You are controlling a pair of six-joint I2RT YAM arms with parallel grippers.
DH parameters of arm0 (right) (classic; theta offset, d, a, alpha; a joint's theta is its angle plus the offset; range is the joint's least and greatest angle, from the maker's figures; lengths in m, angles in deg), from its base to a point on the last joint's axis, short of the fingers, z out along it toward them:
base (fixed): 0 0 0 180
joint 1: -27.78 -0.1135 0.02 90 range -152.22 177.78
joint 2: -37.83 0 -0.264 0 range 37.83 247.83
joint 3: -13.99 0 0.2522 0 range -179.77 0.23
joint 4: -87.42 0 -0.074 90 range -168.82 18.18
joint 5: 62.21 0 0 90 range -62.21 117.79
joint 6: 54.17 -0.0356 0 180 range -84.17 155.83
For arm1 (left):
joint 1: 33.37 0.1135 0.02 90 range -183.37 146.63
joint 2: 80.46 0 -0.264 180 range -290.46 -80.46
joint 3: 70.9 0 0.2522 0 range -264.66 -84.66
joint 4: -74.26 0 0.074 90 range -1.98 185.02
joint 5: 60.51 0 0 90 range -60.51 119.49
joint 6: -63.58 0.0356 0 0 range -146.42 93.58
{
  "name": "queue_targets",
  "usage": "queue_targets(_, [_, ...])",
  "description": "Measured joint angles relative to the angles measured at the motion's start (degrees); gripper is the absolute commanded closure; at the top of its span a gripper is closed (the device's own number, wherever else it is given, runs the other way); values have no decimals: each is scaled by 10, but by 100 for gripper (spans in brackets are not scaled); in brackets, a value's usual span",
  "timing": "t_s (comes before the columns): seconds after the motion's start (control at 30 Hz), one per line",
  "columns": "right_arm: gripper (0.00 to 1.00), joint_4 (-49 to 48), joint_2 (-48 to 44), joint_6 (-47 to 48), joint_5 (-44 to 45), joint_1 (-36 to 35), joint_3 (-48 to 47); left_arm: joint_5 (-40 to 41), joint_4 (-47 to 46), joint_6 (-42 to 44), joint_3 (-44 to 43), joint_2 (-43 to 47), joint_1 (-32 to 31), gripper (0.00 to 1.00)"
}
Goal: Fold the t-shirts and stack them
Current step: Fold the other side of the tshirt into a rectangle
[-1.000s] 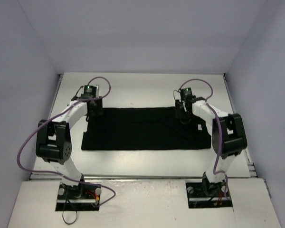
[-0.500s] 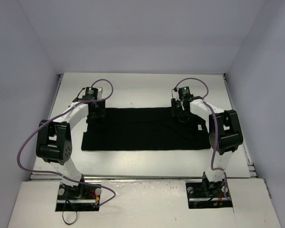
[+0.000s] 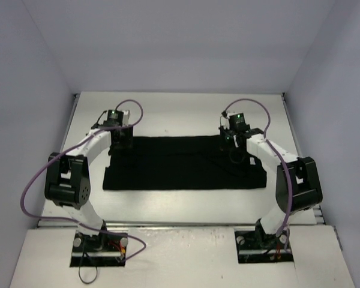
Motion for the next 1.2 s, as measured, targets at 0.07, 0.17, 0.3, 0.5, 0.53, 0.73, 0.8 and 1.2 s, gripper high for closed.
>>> queue_targets(0.07, [100,-1,-40,-12,-6,-8,17,0,0,0,0,0,0,55])
queue_targets(0.17, [100,-9,-84,-35,-12,-29,47,0,0,0,0,0,0,55])
queue_targets(0.3, [92,-10,-100,-68,-12,-80,95,-2,0,0,0,0,0,55])
queue_targets(0.5, [73,2,-100,-120,-13,-175,127,-4,1,0,0,0,0,55])
queue_targets(0.53, [71,4,-101,-126,-12,-182,127,-4,1,0,0,0,0,55])
queue_targets(0.73, [66,53,-135,-134,28,-171,101,-5,2,0,-1,0,0,55])
queue_targets(0.8, [66,58,-145,-133,42,-142,82,-5,2,0,-1,-1,0,55])
queue_targets(1.2, [66,72,-1,-134,155,38,-43,8,0,-2,-72,-92,0,55])
